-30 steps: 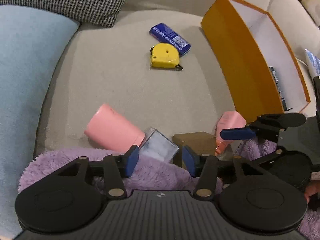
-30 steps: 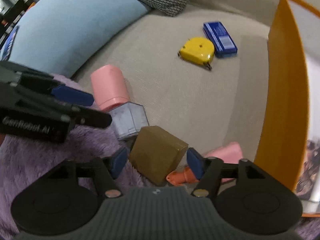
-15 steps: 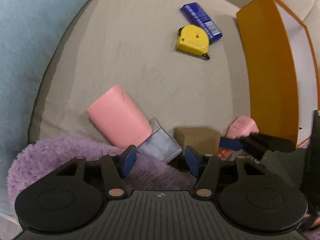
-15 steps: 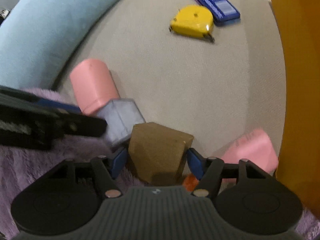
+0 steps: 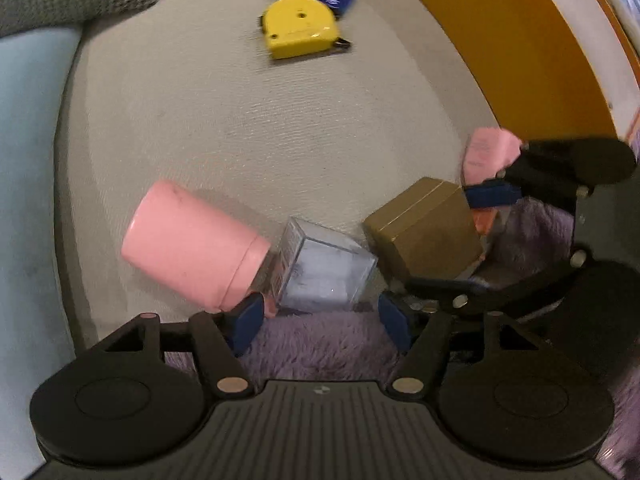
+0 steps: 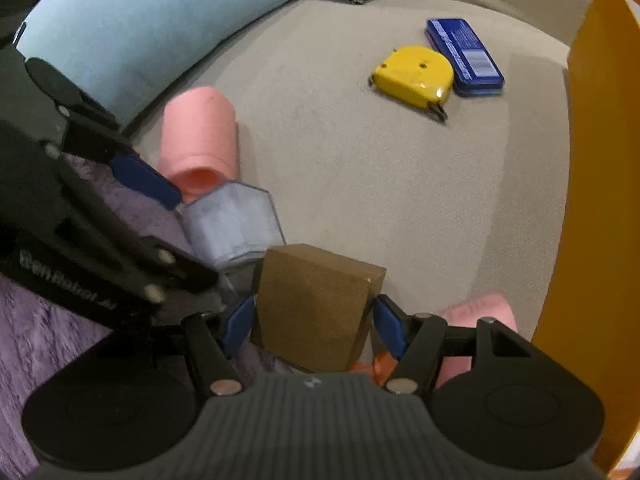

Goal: Organize rigid objects
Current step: 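Grasp the clear cube with the left gripper while the right grasps the brown box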

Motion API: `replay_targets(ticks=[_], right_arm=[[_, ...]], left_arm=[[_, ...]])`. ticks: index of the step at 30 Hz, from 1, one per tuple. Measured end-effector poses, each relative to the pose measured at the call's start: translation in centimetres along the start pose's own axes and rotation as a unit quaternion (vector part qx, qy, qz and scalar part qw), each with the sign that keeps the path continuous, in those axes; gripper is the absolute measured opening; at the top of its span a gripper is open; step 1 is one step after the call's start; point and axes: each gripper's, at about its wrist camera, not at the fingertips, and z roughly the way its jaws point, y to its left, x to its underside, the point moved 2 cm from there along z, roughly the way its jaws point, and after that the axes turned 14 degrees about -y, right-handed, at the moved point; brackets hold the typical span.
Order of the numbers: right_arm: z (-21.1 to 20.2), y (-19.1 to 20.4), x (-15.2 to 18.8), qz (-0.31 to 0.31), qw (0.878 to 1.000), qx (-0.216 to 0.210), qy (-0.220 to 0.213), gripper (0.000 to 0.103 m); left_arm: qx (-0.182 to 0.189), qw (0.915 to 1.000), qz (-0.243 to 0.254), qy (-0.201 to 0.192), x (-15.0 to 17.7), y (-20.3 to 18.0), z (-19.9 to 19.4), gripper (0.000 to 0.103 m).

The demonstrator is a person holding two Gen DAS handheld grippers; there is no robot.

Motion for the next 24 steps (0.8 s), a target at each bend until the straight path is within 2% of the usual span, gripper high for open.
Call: replay_targets(ticks=[2,5,7,9,16,24], right_arm=[[-0.2,-0.3,0.1,0.001,1.000,-0.001,-0.002,0.067],[-0.2,-1.3,0.2,0.015,1.000,-0.003,-0.004,0.067],[0.0,-1.6,0.0,0.025,1.000,-0.007,-0.003,0.067],[-0.1,-1.7,0.1,0.026,1.000,-0.008,-0.002,0.067],[-0.1,-1.1,0.4,0.025,1.000,-0.004,-0.004,0.067],[-1.1,-1.0,0.4,0.024,0.999,0.001,-0.022,0.066]], left_arm=[[-0.008,0.9991,0.041,-0.008,0.1,-0.7,0.2,0.073],[-0.031,0.9934,0.109,-0.018,0.6,-2.4,0.4,0.067],[-0.044,0.9907,0.126,-0.022,0.6,-3.1,0.8,0.060],[-0.056,0.9889,0.134,-0.027,0.7,-3.5,1.1,0.059],[-0.064,0.9913,0.100,-0.057,1.2,-2.7,1.2,0.054],[-0.080,0.9891,0.059,-0.109,1.3,-3.0,0.6,0.054]])
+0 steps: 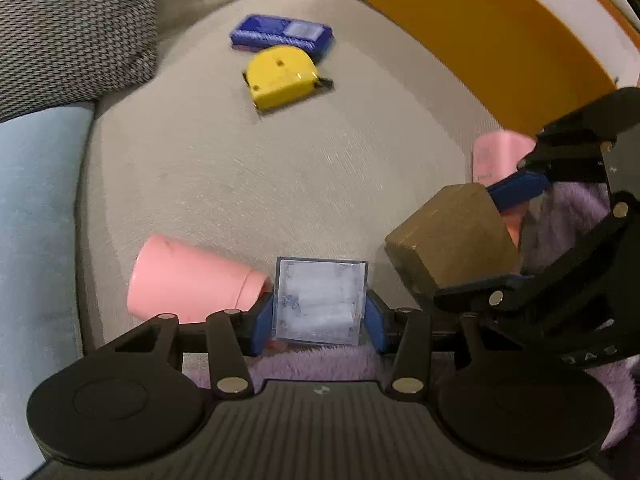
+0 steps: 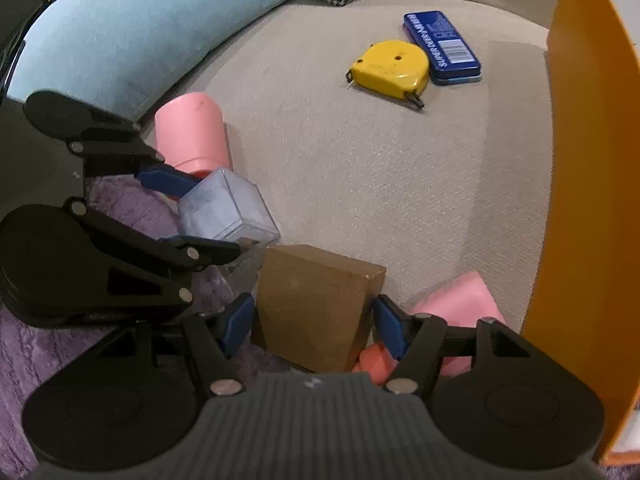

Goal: Organize rigid objects
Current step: 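Grasp the clear cube with the left gripper while the right grasps the brown box, then carry the clear cube with the left gripper while the right carries the brown box into the box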

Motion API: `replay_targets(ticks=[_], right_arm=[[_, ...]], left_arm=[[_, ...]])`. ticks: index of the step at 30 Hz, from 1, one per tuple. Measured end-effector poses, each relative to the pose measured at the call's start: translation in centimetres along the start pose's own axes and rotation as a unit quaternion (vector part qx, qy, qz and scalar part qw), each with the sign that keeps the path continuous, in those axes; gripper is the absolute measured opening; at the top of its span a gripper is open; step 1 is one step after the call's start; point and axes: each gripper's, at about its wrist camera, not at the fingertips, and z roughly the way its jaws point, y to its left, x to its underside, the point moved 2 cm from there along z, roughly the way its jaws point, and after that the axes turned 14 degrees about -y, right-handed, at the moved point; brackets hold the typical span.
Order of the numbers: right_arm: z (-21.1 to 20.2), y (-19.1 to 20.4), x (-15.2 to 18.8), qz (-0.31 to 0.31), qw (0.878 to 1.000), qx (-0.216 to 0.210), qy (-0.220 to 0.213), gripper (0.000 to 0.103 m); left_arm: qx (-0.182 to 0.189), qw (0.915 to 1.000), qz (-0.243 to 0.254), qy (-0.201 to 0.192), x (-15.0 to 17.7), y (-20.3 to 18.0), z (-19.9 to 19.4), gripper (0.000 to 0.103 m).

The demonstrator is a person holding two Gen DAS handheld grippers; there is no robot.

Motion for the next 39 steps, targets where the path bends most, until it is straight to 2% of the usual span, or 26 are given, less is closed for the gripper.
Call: replay_targets(ticks=[7,12,18,25,31,34,37,39], right_arm=[[-3.0,-0.2,-0.9,-0.003,0.999,0.015,-0.045,0.066],[-5.9,-0.3,-1.7,-0.006,0.997,0.011,-0.079,0.066],[-10.1,-0.6,-3.6,-0.011,0.993,0.001,-0.121,0.066],[-15.0,-2.3,-6.4,-0.009,0.987,0.014,-0.162,0.066],[-18.8,-6.2,-7.5,-0.010,0.980,0.061,-0.187,0.066],[-20.0,-9.3,-7.3,0.014,0.978,0.085,-0.188,0.066],[-20.3,-12.9,-6.8,0.051,0.977,0.107,-0.180,0.066],[-20.0,-15.2,-6.3,0.074,0.977,0.107,-0.167,0.066]], left_arm=[[-0.012,0.9973,-0.049,-0.053,-1.0,0.1,-2.6,0.054],[-0.006,0.9911,-0.091,-0.097,-1.8,0.3,-4.8,0.054],[0.010,0.9839,-0.102,-0.146,-3.5,0.3,-8.4,0.054],[0.023,0.9794,-0.039,-0.197,-7.9,-1.5,-11.0,0.054],[0.046,0.9720,0.026,-0.229,-12.8,-4.4,-11.9,0.054],[0.060,0.9667,0.080,-0.235,-15.2,-6.7,-11.5,0.054],[0.079,0.9600,0.152,-0.222,-17.2,-9.6,-10.0,0.054],[0.089,0.9531,0.202,-0.207,-18.1,-11.3,-8.4,0.054]])
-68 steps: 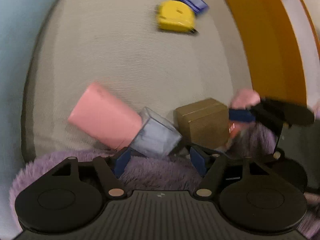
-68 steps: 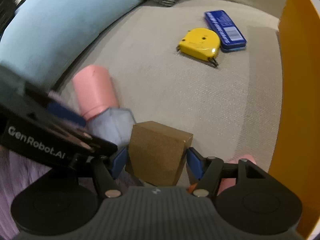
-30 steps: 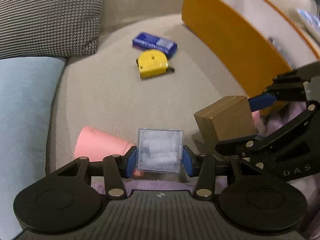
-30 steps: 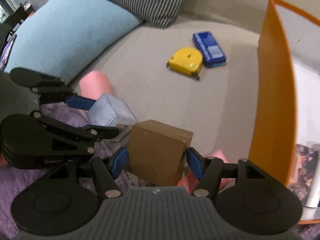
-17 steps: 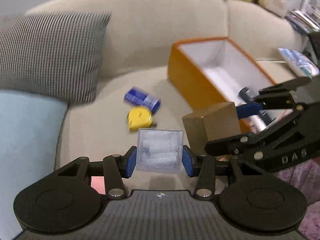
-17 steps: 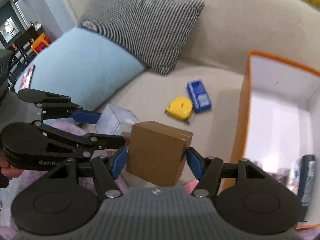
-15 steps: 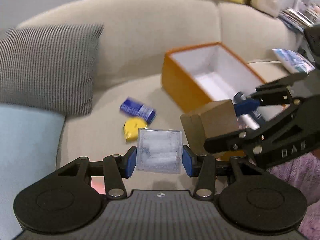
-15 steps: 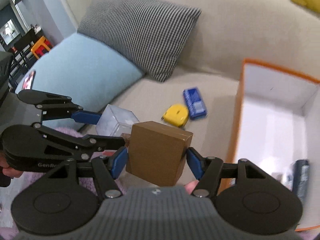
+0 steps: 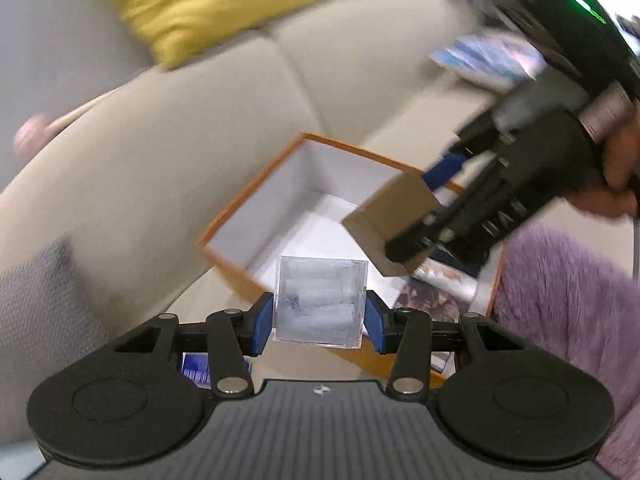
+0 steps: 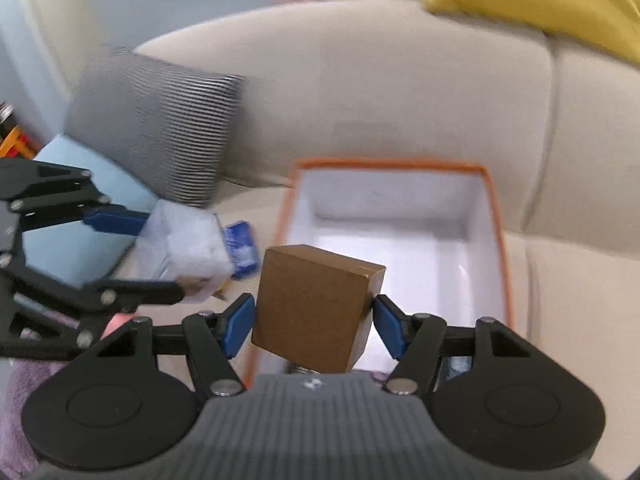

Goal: Organize rigid objects
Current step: 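Carry the clear cube with the left gripper while the right carries the brown box into the box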

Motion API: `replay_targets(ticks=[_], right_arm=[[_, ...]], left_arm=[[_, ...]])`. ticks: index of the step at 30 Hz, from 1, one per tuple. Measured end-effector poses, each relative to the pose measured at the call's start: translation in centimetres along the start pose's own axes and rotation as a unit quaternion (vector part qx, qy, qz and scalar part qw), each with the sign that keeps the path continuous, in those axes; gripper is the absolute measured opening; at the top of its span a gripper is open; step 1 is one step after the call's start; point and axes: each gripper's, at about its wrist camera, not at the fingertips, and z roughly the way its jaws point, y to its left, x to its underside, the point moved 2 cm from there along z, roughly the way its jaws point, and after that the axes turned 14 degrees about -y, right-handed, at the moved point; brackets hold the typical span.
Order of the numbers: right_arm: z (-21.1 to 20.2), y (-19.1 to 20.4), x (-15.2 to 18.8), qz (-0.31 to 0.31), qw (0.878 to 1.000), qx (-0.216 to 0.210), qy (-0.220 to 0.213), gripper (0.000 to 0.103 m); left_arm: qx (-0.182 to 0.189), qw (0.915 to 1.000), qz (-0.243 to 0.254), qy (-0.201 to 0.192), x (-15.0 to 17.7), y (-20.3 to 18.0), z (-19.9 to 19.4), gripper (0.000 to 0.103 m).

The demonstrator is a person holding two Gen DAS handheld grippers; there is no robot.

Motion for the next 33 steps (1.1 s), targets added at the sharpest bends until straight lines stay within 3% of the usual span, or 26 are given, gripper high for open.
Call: replay_targets(ticks=[4,8,19,22,25,33], right_arm=[[1.8,-2.7,1.1,0.023,0.999,-0.007,0.025,0.066],[4.4,-4.4,2.0,0.036,0.998,-0.023,0.049,0.066],[11.2,-6.6,2.8,0.019,0.991,-0.064,0.115,0.066],[12.2,-6.5,2.9,0.009,0.988,-0.076,0.136,0.066],[13.3,-6.6,3.0,0.002,0.986,-0.074,0.153,0.044],[14.3,-6.6,3.0,0.013,0.984,-0.070,0.166,0.043]], left_arm=[[0.043,0.9952,0.083,0.029,-0.5,-2.2,3.9,0.054],[0.079,0.9823,0.157,0.065,0.3,-2.9,7.4,0.054],[0.166,0.9443,0.229,0.168,3.1,-2.8,14.2,0.054],[0.171,0.9439,0.215,0.183,3.7,-2.3,15.6,0.054],[0.177,0.9439,0.193,0.201,4.3,-1.7,16.8,0.054],[0.172,0.9492,0.151,0.216,5.0,-0.8,17.8,0.054]])
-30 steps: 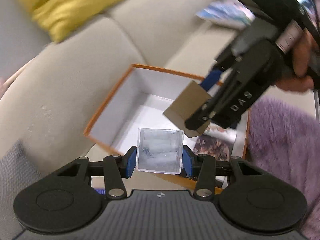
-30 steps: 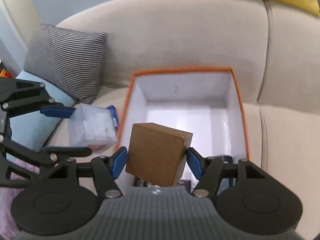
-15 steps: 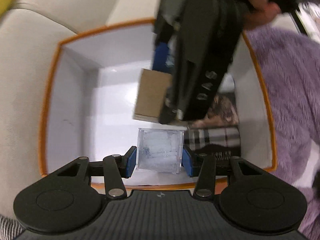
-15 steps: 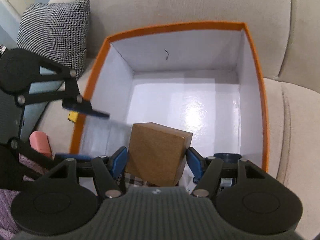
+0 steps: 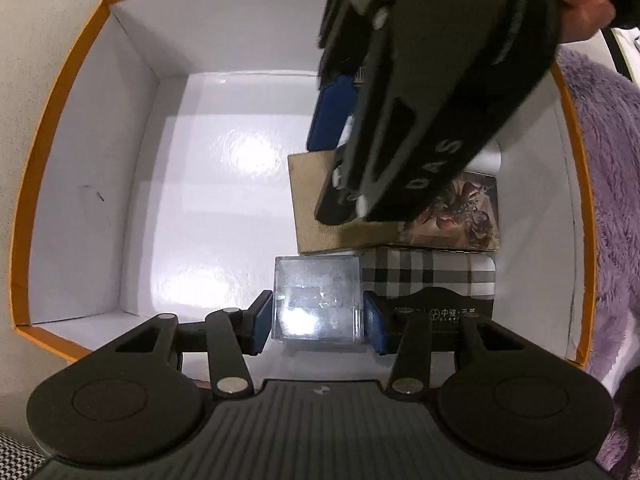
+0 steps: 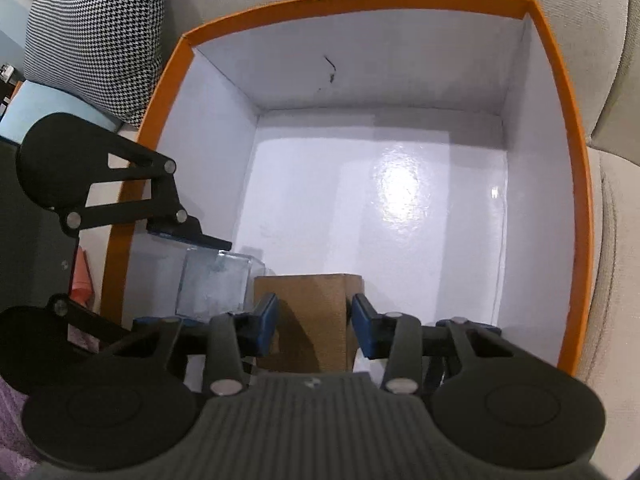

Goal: Organize rigid objects
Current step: 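Carry the clear cube with the left gripper while the right carries the brown box into the box, then release the clear cube and brown box into the box with both grippers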

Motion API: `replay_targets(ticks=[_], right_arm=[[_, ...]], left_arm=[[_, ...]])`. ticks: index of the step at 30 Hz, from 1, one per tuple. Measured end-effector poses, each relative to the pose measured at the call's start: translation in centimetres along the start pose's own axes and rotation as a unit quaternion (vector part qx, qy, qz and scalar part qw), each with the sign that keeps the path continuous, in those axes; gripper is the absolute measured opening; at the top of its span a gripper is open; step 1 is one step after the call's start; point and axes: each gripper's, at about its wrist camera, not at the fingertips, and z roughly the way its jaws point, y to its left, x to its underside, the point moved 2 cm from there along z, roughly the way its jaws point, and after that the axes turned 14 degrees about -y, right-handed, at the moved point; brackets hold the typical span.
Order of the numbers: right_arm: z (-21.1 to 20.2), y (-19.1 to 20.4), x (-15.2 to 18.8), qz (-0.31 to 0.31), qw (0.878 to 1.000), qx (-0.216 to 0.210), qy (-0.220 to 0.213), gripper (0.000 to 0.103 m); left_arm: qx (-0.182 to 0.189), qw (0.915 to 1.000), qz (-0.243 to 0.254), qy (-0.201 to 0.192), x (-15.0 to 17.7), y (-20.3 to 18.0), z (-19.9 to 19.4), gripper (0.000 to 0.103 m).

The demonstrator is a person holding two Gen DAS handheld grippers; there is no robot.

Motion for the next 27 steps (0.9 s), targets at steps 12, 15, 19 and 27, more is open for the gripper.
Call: replay_targets(ticks=[12,15,19,27], right_arm=[[0.4,-0.9,0.8,0.030,1.000,0.008,-0.001,0.044],[0.3,-1.4,0.8,0.064,0.998,0.019,-0.012,0.040],[0.2,-1.7,0.7,0.101,0.994,0.033,-0.016,0.036],[-0.6,-2.0,1.2,0.114,0.992,0.051,0.003,0.029]], left_arm=[[0.001,0.9996,-0.017,-0.024,0.2,0.0,-1.0,0.053],[-0.005,0.9994,-0.020,-0.027,0.2,-0.1,-1.1,0.049],[-0.013,0.9987,-0.033,-0.036,0.1,-0.3,-1.4,0.048],[-0.025,0.9969,-0.055,-0.051,0.1,-0.3,-1.7,0.048]])
